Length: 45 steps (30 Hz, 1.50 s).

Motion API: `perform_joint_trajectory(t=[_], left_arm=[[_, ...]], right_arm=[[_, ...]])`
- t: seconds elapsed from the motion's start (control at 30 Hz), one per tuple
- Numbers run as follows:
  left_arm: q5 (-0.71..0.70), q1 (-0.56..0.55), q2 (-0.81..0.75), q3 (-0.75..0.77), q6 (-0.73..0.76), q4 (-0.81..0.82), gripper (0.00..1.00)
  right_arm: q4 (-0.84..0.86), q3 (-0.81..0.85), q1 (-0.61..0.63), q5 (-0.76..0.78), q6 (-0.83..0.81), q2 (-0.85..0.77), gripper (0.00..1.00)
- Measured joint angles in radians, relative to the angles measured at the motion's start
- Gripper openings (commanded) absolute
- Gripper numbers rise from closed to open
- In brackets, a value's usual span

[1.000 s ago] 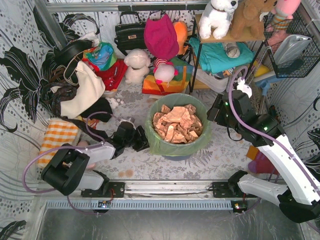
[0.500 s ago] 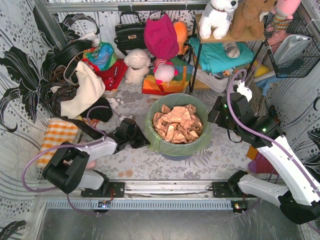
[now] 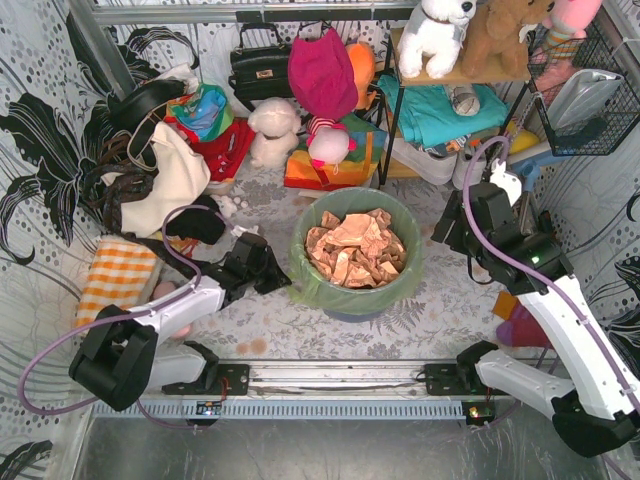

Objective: Tie the trash bag

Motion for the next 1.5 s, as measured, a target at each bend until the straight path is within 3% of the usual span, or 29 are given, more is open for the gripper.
perform_joint_trajectory(t=[0.23,0.4,0.5,0.73,1.0,1.27,1.5], left_arm=[[0.0,0.0,-0.015,0.02,0.0,-0.011,0.0],[0.005,0.0,-0.026,0.026,0.0,-0.011,0.0],[0.007,0.0,-0.028,0.035,0.0,-0.011,0.0],[0.008,0.0,-0.032,0.051,0.0,-0.01,0.0],[0.008,0.0,-0.032,0.06,0.0,-0.013,0.0],[0.007,0.0,-0.021,0.061,0.002,-0.015,0.0],[0.0,0.0,-0.018,0.069,0.011,-0.025,0.0]], right_arm=[[0.048,-0.036,-0.086,-0.1,-0.058,-0.02,0.62],[0.185,-0.277,-0.332,-0.376,-0.097,-0.033,0.6],[0.255,-0.418,-0.387,-0.528,-0.113,-0.003,0.57],[0.47,-0.651,-0.389,-0.77,-0.11,0.045,0.46],[0.677,-0.834,-0.389,-0.914,-0.054,0.093,0.46],[0.803,-0.881,-0.388,-0.983,-0.026,0.126,0.45],[0.885,-0.881,-0.325,-0.975,-0.002,0.187,0.36]])
